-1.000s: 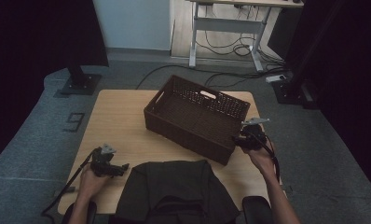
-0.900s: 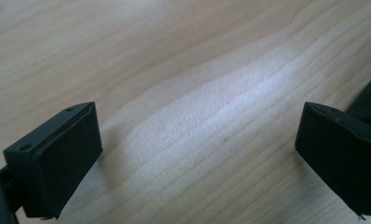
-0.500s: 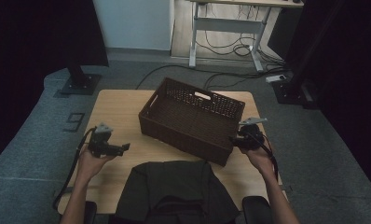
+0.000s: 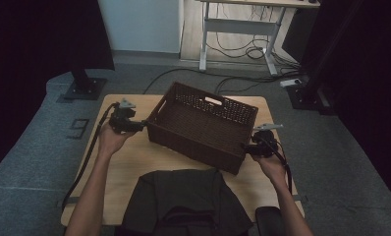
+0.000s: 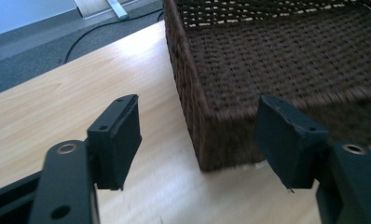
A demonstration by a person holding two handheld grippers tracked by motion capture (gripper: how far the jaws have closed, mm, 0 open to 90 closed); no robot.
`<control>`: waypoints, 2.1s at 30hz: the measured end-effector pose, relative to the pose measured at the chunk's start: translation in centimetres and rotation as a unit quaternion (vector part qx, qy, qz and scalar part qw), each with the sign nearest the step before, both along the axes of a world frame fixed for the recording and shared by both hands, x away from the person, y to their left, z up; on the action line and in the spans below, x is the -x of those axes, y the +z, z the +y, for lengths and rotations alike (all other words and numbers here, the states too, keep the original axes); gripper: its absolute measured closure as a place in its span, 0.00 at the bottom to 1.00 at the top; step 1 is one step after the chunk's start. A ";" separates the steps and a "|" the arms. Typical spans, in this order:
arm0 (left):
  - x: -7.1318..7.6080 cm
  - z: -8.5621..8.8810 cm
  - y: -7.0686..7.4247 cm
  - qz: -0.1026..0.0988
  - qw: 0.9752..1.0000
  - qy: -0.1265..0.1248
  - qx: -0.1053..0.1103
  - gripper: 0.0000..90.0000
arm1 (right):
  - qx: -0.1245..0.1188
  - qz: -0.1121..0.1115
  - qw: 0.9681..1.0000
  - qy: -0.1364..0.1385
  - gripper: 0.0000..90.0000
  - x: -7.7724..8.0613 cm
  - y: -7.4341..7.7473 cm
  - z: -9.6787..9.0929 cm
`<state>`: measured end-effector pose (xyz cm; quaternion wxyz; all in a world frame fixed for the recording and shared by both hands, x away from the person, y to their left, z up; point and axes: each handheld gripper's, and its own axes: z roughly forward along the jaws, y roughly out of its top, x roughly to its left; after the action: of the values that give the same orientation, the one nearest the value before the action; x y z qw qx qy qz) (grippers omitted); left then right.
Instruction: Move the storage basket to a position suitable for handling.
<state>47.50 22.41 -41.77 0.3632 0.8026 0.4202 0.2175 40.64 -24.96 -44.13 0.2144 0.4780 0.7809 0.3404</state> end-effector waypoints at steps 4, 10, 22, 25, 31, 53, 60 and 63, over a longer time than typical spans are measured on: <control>-1.5 -0.8 -0.7 0.003 1.000 0.003 -0.002 0.46 | 0.002 -0.002 1.000 -0.004 0.49 -0.1 -0.1 0.1; -2.8 -1.6 -2.1 0.021 1.000 0.001 -0.010 0.56 | 0.000 -0.002 1.000 -0.001 0.49 -0.1 -0.2 0.1; 0.0 -0.7 -2.5 0.016 1.000 -0.013 0.001 0.66 | -0.004 -0.013 1.000 -0.013 0.45 -0.4 -0.4 0.0; 1.0 -0.4 -2.4 0.016 1.000 -0.011 -0.001 0.66 | -0.007 -0.013 1.000 -0.015 0.44 -0.5 -0.4 0.2; 3.0 -0.3 -2.2 0.016 1.000 -0.012 -0.019 0.66 | -0.014 -0.008 1.000 -0.008 0.54 -0.6 -0.5 0.5; 10.4 1.7 -2.4 0.004 1.000 -0.003 -0.007 0.64 | 0.009 -0.021 1.000 0.021 0.69 -0.2 -1.0 3.0; 11.6 1.8 -2.4 0.001 1.000 -0.004 -0.010 0.64 | 0.007 -0.021 0.999 0.025 0.69 0.7 -1.1 3.1; 11.9 1.8 -2.4 0.000 1.000 -0.004 -0.009 0.65 | 0.006 -0.019 1.000 0.024 0.69 1.1 -1.1 3.1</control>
<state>35.62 24.17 -44.19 0.3567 0.8074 0.4154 0.2197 39.55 -21.89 -45.22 0.2237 0.4513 0.7900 0.3496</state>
